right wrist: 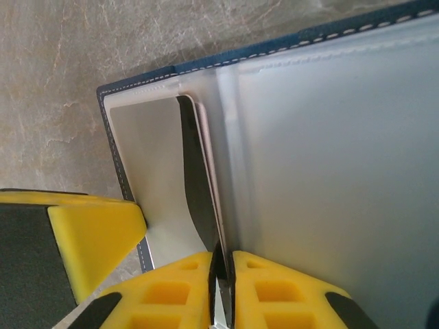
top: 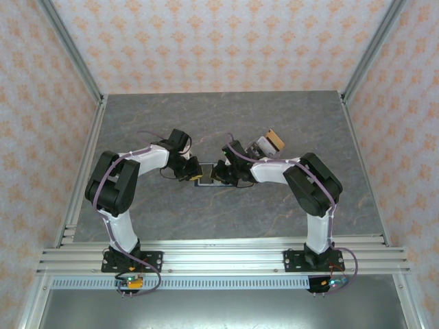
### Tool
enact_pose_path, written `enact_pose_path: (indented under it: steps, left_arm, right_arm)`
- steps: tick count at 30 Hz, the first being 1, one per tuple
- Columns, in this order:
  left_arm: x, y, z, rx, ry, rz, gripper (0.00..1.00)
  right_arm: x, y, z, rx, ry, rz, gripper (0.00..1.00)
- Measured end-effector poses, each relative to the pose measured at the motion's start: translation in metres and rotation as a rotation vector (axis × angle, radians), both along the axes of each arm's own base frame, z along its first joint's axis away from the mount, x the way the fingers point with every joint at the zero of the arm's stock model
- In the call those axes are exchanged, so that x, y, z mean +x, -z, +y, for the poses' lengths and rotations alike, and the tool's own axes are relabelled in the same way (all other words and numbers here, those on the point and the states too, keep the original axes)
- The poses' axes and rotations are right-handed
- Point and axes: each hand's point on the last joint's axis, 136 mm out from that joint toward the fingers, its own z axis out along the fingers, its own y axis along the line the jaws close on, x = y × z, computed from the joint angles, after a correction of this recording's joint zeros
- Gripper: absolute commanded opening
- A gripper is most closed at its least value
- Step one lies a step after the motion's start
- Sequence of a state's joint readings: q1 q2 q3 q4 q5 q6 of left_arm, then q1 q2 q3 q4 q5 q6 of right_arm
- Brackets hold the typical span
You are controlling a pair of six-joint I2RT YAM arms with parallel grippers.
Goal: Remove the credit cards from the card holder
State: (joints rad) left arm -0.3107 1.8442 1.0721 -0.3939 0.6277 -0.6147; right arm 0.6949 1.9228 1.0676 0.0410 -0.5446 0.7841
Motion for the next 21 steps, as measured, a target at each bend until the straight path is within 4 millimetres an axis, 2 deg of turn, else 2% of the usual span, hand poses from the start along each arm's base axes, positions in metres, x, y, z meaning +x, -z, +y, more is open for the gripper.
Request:
enact_pose_path:
  steps: [5,11,21]
  left_arm:
    - [0.002,0.0,0.0,-0.022,-0.013,0.0,0.1]
    - [0.004,0.0,0.0,-0.05,-0.025,-0.003,0.08]
    - [0.003,-0.001,-0.001,-0.054,-0.023,-0.005,0.17]
  right_arm:
    - [0.001,0.0,0.0,0.011,0.007,-0.002,0.14]
    - [0.003,0.001,-0.002,0.019,0.024,0.0,0.02]
    - [0.001,-0.004,-0.01,0.018,0.029,-0.038,0.0]
